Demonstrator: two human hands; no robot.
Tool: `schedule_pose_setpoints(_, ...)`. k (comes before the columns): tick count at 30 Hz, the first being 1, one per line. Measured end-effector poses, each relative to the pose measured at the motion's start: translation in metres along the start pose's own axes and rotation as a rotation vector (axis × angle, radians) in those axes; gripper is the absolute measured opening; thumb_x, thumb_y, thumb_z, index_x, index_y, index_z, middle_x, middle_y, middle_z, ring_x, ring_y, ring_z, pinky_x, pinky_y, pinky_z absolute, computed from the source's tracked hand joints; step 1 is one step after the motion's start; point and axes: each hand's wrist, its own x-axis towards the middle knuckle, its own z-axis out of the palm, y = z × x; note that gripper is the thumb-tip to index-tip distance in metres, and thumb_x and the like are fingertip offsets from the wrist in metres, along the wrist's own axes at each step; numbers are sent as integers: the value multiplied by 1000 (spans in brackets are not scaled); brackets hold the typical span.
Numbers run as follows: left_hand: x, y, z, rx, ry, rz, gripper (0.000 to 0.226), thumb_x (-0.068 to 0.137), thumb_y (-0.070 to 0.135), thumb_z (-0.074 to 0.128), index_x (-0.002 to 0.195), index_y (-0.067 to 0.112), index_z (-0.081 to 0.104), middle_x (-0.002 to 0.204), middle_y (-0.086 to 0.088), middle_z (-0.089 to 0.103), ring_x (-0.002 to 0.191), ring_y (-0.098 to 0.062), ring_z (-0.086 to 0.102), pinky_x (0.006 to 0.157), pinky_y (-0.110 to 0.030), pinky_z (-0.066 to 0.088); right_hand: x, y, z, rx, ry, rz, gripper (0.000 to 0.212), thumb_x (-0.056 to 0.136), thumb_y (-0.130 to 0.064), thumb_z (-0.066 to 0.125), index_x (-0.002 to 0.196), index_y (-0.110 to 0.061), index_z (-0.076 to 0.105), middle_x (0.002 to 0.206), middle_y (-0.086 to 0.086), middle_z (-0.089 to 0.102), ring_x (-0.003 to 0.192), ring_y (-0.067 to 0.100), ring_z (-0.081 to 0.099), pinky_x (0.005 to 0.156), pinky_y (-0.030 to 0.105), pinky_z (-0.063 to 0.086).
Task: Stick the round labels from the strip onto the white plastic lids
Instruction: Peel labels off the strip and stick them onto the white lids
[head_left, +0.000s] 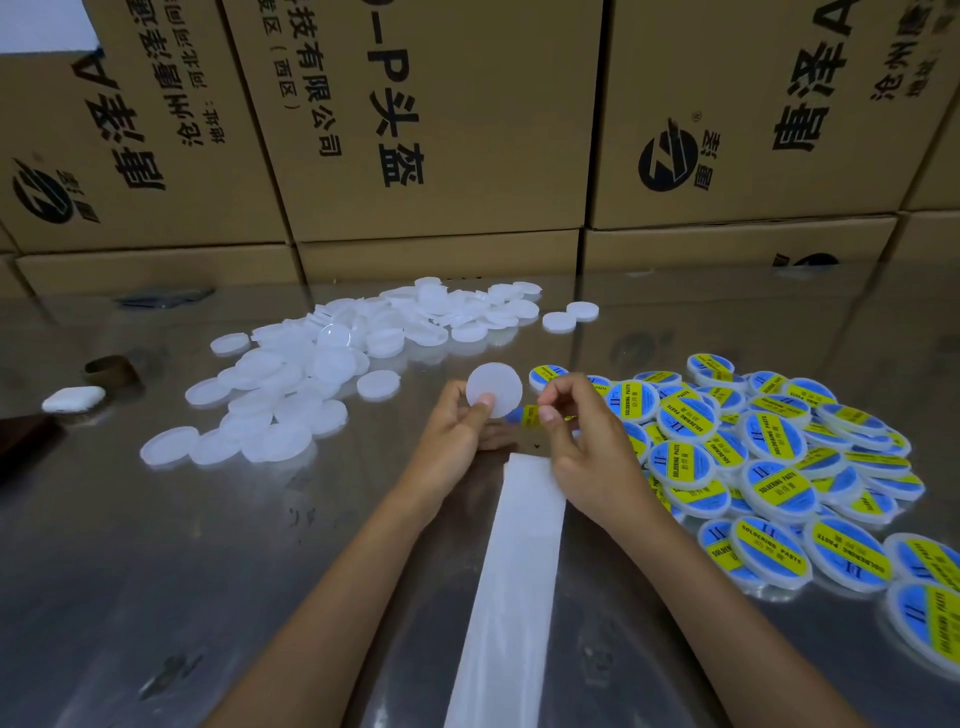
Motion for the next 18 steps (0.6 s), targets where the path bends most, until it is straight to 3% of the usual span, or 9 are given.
schedule_pose_setpoints(4, 1, 4, -1, -28, 59, 28, 12, 107, 20, 44, 113, 11, 49, 110, -12, 75, 93, -19, 75, 86, -37, 55, 1, 1, -1, 27, 65, 50, 8, 99, -5, 48, 98, -13, 49, 87, -12, 54, 80, -1, 52, 68, 10, 38)
schedule_pose_setpoints(9, -1, 7, -4, -118, 100, 40, 10, 102, 9, 55, 110, 7, 58, 105, -15, 74, 88, -25, 76, 73, -28, 61, 5, -1, -5, 209, 128, 175, 26, 92, -4, 62, 91, -25, 47, 94, -14, 57, 78, -1, 55, 69, 11, 43)
schedule_pose_setpoints(14, -7, 13, -1, -172, -30, 52, 42, 97, -1, 59, 131, 22, 57, 106, -17, 75, 91, -34, 75, 74, -34, 62, 10, -6, -12, 415, 138, 275, 32, 83, 3, 73, 91, -19, 51, 98, 6, 64, 71, 2, 65, 66, 16, 51)
schedule_pose_setpoints(18, -10, 19, 7, -254, -123, -5, 40, 98, 0, 55, 124, 28, 66, 106, -12, 76, 94, -31, 75, 75, -32, 61, 10, -10, -13, 478, 136, 254, 31, 81, 4, 74, 90, -18, 54, 95, 4, 65, 70, 3, 66, 65, 16, 52)
